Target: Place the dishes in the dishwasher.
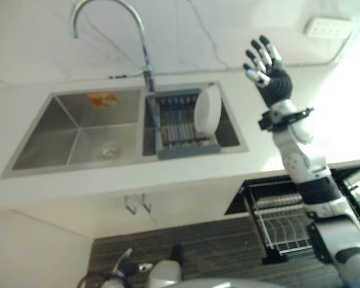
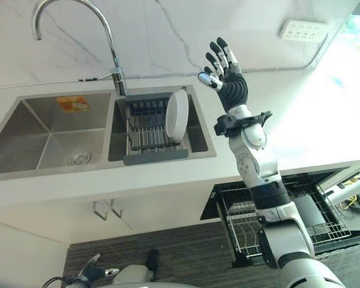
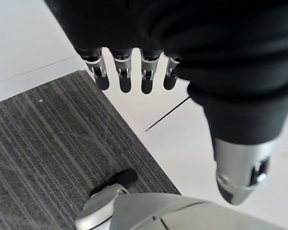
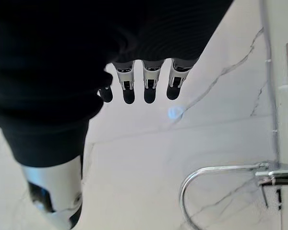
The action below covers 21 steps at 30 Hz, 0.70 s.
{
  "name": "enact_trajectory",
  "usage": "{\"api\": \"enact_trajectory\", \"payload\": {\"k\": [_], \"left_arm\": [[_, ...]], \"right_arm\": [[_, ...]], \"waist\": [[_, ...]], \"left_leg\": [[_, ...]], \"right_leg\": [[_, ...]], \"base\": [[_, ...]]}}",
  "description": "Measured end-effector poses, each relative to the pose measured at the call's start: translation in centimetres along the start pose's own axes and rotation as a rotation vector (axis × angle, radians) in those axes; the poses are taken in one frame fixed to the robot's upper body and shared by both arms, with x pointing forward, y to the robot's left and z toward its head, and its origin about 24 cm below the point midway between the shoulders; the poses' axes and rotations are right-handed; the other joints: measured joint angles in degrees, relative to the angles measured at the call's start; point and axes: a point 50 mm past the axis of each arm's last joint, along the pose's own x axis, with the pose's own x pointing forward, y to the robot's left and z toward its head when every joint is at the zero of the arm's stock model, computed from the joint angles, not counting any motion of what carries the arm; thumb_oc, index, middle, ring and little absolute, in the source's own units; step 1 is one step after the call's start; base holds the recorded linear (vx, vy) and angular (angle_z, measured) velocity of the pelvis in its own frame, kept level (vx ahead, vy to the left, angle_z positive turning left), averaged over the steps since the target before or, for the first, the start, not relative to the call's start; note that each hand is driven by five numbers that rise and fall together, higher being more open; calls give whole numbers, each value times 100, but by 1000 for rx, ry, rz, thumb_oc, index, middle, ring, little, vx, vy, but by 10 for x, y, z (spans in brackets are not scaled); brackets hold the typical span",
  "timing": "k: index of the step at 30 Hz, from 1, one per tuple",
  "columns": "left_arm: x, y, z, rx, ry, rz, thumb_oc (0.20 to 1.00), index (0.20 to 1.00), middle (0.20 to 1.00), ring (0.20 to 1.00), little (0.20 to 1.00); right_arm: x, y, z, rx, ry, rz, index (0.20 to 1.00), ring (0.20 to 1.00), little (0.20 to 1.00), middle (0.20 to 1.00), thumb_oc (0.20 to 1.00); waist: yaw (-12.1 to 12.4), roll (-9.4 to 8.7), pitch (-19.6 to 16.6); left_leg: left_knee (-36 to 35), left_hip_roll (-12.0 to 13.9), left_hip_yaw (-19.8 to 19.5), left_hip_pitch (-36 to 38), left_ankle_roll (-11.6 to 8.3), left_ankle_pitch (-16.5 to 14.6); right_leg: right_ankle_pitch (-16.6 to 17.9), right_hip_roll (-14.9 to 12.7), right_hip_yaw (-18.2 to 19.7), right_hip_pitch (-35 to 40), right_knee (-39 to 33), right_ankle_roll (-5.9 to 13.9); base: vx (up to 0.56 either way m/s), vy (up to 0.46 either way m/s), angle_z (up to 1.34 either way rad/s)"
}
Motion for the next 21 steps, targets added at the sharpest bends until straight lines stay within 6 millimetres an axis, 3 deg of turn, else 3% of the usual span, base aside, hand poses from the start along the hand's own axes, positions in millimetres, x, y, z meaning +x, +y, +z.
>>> {"api": "enact_trajectory", "payload": {"k": [4, 10, 21], "left_arm": [[0, 2, -2, 8, 4, 3, 1000, 1000, 1000, 1000, 1000], [0, 11, -5, 23, 10, 19, 1000, 1000, 1000, 1000, 1000], [-2, 14, -10, 32, 19, 22, 1000, 1000, 1000, 1000, 1000]], "right_arm": [[7, -24, -16, -20, 101, -110, 1000, 1000, 1000, 1000, 1000], [10, -41, -24, -34, 155, -191, 1000, 1000, 1000, 1000, 1000], [3, -51, -43, -24, 228, -245, 1000, 1000, 1000, 1000, 1000]], "waist": [[161, 9, -26], [193, 13, -25], [305, 69, -15]], "left_leg": [[0, -32, -57, -14, 8, 9], [1, -79, -181, -90, 31, 47], [0, -120, -217, -105, 32, 46]], "right_leg": [[-5, -13, -52, 11, 0, 3], [-11, -30, -183, 10, 0, 13], [-18, -58, -232, 12, 0, 19]], "base": [[80, -4, 6], [46, 11, 11], [39, 16, 3]]}}
